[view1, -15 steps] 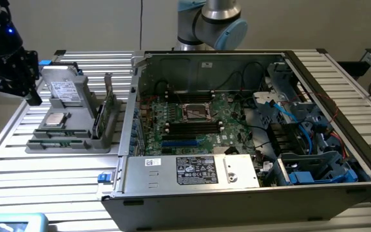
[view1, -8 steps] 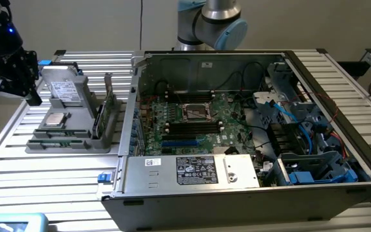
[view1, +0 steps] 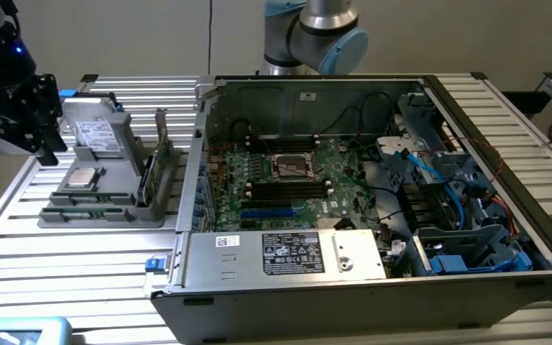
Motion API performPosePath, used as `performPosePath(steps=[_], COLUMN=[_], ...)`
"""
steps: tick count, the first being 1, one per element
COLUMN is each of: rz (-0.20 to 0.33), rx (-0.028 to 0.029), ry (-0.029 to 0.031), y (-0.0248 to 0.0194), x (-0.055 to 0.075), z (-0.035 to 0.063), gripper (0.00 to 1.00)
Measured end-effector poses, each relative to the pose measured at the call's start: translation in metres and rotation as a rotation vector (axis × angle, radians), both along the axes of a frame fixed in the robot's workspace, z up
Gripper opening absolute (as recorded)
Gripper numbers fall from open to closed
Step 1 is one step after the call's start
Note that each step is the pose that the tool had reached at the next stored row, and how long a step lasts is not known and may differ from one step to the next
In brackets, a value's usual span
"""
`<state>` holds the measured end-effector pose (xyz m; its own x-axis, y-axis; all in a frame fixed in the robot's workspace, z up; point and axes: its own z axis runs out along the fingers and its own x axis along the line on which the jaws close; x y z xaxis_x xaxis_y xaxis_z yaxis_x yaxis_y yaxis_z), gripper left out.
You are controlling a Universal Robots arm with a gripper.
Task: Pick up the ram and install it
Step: 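Pick up the ram and move it above insertion slot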
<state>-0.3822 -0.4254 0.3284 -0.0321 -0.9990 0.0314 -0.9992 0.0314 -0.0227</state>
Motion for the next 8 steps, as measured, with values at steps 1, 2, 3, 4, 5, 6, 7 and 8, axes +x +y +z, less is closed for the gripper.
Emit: performPosePath(steps=[1,2,3,4,5,6,7,8], rz=[0.000,0.000,0.000,0.000,0.001,0.001,0.001,0.001], rx=[0.0001,0.0001,0.0000,0.0001,0.0000,-0.0001,0.0000,0.0001], ry=[0.0000,-0.0001,0.0000,-0.0001,0.0000,0.0001,0.0001,-0.0001], y=[0.0000,0.0000,0.0000,0.0000,0.0000,0.0000,0.0000,0.0000], x=[0.000,0.000,0.000,0.000,0.000,0.000,0.000,0.000], z=[-0.0018,-0.0037,-0.0054,-0.0073,-0.0091,-0.0108,-0.0127,-0.0145], gripper=[0.36,0.36,0.36,0.36,0.36,0.36,0.36,0.36])
